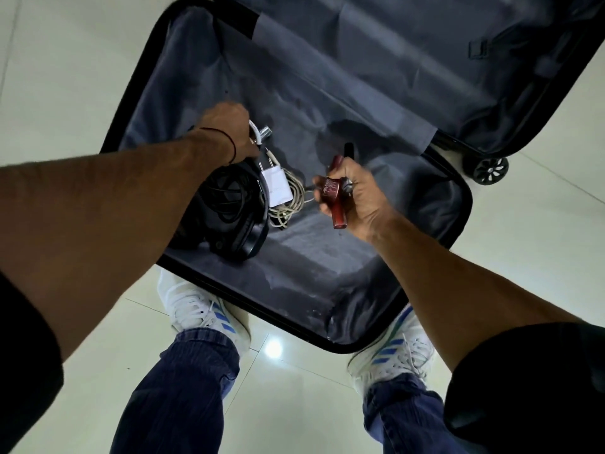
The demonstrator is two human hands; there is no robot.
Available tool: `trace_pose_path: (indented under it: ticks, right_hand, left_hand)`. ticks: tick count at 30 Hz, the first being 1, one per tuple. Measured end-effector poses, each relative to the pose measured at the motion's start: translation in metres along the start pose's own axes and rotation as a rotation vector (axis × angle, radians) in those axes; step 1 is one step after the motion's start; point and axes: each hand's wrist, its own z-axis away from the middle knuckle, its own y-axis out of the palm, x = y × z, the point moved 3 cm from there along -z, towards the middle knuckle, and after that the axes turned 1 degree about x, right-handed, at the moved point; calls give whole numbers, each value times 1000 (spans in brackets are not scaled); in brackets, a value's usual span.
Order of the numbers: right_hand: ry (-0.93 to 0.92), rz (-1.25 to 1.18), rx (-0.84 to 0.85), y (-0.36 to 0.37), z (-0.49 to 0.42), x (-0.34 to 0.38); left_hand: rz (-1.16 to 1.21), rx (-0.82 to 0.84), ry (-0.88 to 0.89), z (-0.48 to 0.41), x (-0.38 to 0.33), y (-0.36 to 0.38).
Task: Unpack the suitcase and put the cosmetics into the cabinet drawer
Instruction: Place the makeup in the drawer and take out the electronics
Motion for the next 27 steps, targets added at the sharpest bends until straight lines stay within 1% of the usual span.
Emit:
trace_pose_path:
  ticks: [2, 4, 5, 7, 9, 10, 12, 14, 15, 16, 18, 20, 23, 25, 27]
  right_hand:
    - [5, 59, -8, -3, -2, -4]
    - [-4, 123, -36, -6, -3, -8]
    - [-8, 146, -57, -7, -3, -9]
    - [-10, 167, -93, -9, -2, -12]
    - [-3, 184, -121, -12, -2, -15]
    - [0, 191, -129, -13, -2, -15]
    - [3, 211, -141, -15, -4, -16]
    - [-1, 230, -149, -16, -6, -15]
    - [-4, 239, -151, -17, -8, -15]
    - [-7, 243, -151, -17, -8, -15]
    - [-19, 240, -153, -18, -9, -13]
    - [-39, 237, -171, -21, -10, -12]
    - [-71, 216, -236, -27, -10, -9]
    - [-78, 199, -267, -30, -7, -10]
    - [-74, 197, -287, -32, -3, -13]
  left_hand:
    - [52, 18, 43, 2, 4, 3]
    - [131, 18, 37, 6, 10, 9]
    - [175, -11, 25, 7, 12, 11]
    - [298, -128, 13, 10, 14, 12]
    - [401, -232, 67, 13, 7, 11]
    - [389, -248, 127, 13, 1, 11]
    - [203, -187, 208, 11, -15, 17]
    - [-24, -95, 144, 7, -27, 27]
    - [-82, -79, 91, 4, -31, 30]
    - [-113, -85, 49, 3, -35, 32]
    - [-120, -150, 33, 3, -40, 34]
    - [1, -277, 55, 8, -39, 32]
    - [306, -445, 79, 24, -25, 27]
    - [495, -490, 149, 32, -17, 22]
    - [795, -521, 205, 34, -14, 15]
